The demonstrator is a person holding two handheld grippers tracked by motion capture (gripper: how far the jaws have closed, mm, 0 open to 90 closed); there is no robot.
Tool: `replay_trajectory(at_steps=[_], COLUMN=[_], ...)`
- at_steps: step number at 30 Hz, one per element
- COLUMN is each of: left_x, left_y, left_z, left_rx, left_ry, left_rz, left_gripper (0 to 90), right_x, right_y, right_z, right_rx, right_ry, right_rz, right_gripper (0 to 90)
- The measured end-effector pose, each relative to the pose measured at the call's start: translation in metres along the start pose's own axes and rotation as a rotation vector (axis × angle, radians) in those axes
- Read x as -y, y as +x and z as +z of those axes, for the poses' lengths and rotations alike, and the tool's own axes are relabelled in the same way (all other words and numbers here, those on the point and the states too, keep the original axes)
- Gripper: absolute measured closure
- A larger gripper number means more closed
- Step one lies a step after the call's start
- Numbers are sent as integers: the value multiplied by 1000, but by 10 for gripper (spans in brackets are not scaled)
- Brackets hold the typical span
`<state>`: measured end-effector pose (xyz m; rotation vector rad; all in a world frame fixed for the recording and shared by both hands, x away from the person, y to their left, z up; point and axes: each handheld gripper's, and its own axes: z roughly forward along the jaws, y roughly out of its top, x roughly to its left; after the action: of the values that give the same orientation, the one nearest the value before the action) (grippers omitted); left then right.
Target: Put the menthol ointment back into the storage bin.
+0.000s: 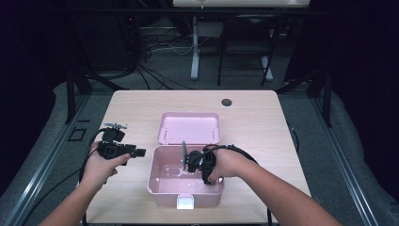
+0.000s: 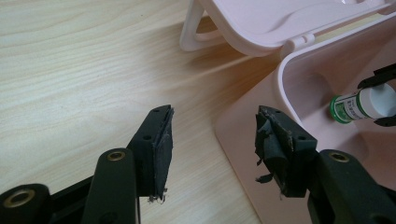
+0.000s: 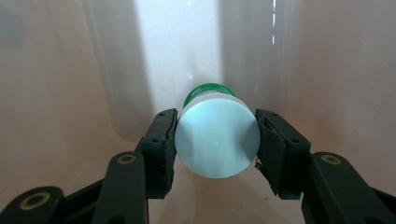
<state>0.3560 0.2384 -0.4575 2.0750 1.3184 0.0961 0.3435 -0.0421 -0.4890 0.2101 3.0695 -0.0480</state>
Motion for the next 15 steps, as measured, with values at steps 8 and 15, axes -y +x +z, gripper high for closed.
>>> replay_trajectory(at_steps=[8,15], left_x=[0,0], left_y=[1,1], left_z=[1,2], left_rx=[0,-1], left_ry=[1,2], left_rz=[0,-2], left_gripper=[467,467], right_x=[-1,-1], right_y=[1,2], right_z=[4,10], right_rx=[-2,-6], right_ry=[0,3], right_rz=[-4,-18], right_gripper=[506,506])
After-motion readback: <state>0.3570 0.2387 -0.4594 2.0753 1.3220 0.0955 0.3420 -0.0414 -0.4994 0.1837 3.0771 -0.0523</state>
